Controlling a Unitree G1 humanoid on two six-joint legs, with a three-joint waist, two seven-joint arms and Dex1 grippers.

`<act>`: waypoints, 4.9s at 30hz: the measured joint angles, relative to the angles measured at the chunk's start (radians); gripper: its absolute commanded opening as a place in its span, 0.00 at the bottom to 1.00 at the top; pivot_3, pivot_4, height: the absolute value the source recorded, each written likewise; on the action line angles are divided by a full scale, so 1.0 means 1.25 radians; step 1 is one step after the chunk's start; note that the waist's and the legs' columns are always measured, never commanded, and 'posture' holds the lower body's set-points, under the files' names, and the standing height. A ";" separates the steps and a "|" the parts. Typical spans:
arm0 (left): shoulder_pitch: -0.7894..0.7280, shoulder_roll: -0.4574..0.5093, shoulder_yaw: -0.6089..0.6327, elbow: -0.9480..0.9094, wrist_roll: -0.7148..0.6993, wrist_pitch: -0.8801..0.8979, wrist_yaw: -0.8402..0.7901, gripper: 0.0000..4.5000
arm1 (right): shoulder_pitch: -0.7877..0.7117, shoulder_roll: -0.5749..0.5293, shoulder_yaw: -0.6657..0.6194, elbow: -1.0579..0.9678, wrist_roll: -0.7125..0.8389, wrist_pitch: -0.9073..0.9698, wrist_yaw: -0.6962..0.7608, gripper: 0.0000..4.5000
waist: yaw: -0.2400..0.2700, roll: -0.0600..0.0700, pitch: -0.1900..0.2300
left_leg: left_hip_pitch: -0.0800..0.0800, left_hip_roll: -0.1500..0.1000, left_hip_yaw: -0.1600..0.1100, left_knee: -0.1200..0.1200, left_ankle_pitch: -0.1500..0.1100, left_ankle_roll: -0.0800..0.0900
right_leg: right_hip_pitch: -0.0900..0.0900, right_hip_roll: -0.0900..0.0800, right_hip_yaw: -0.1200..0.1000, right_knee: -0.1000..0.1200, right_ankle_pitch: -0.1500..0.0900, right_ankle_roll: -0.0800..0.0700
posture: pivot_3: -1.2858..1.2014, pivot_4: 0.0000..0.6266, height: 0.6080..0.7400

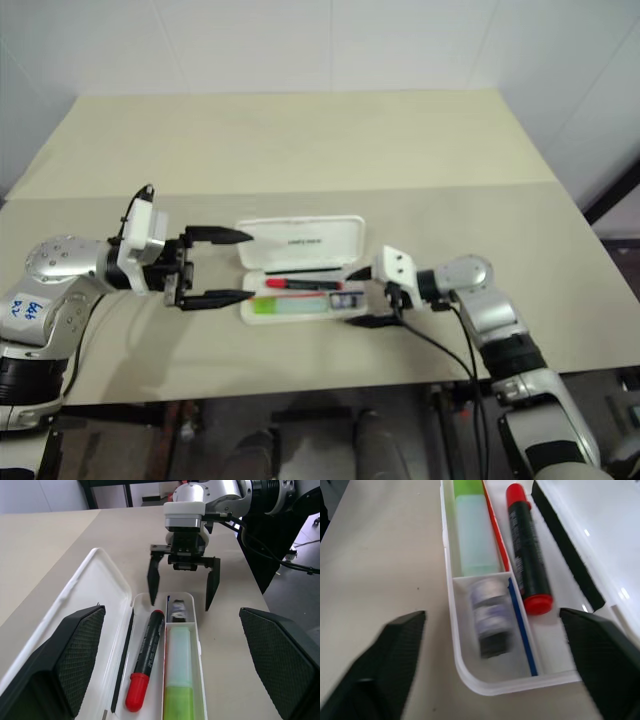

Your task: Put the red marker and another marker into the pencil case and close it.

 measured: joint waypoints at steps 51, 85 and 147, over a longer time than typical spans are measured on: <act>0.062 0.026 0.081 0.145 0.060 -0.133 -0.005 0.00 | 0.293 -0.243 -0.379 -0.426 0.245 0.211 -0.192 1.00 | 0.023 0.000 0.000 | 0.000 0.000 0.001 0.000 -0.001 0.001 | 0.000 0.000 0.000 -0.004 -0.006 -0.010 | 0.52 0.24 1.00; -0.171 -0.143 -0.024 0.452 0.232 -0.149 0.180 0.00 | 0.236 -0.197 -0.315 -0.514 0.323 0.243 -0.236 1.00 | 0.032 0.000 0.000 | -0.001 0.000 0.001 0.000 -0.001 0.001 | 0.000 0.000 0.000 -0.002 0.000 0.000 | 0.52 0.24 1.00; -0.140 -0.067 -0.235 0.186 0.342 -0.079 -0.067 0.00 | 0.265 -0.148 -0.311 -0.543 0.293 0.227 -0.327 1.00 | 0.041 0.000 0.000 | -0.001 0.000 0.001 0.000 -0.001 0.001 | 0.000 0.000 0.000 -0.003 -0.005 -0.009 | 0.52 0.24 1.00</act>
